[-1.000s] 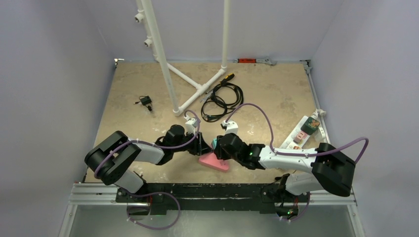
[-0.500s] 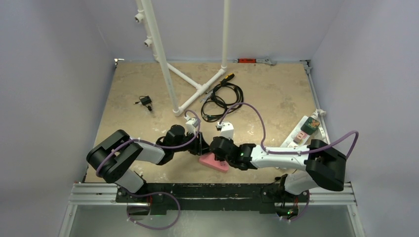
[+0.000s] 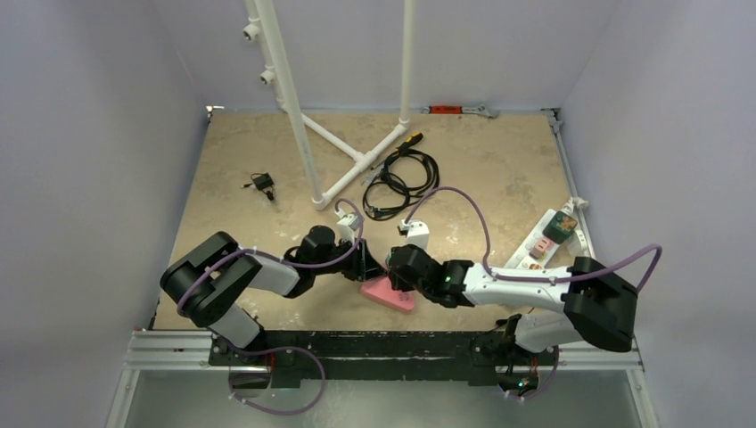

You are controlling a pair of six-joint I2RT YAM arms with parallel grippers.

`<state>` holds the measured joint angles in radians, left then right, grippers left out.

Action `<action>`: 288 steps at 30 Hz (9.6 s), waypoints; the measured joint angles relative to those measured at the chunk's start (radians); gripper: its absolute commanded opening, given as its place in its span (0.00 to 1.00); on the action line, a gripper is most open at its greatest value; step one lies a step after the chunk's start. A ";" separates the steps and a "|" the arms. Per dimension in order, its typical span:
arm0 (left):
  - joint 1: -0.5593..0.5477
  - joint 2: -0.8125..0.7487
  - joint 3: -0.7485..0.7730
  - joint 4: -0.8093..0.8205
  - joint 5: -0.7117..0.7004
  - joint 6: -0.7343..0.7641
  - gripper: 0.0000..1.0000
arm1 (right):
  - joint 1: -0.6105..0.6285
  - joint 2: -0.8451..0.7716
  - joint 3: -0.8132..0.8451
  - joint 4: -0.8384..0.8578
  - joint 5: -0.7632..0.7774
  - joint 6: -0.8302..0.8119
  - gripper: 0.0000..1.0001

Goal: Pull the plug off the socket
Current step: Remove the plug from the socket, then place the plug at the center of the board, then remove the plug from the socket.

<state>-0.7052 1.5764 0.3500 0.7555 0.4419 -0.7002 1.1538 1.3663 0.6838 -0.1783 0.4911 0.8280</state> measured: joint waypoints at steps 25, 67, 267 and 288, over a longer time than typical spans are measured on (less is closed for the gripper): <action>-0.006 0.002 0.029 -0.051 -0.019 -0.013 0.00 | -0.108 -0.093 -0.111 0.130 -0.187 -0.071 0.00; -0.015 0.010 0.041 -0.061 -0.021 -0.023 0.01 | -0.107 -0.090 -0.069 0.044 -0.180 -0.044 0.00; 0.274 -0.717 0.408 -1.108 -0.488 0.232 0.66 | -0.354 -0.495 -0.217 0.112 -0.414 -0.136 0.74; -0.220 -0.554 0.065 -0.846 -0.444 -0.071 0.63 | -0.074 -0.108 -0.010 0.018 -0.040 0.006 0.63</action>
<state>-0.9257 1.0229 0.4152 -0.0906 -0.0017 -0.7715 1.0801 1.2583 0.6735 -0.1604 0.4507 0.8341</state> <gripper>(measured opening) 0.633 0.652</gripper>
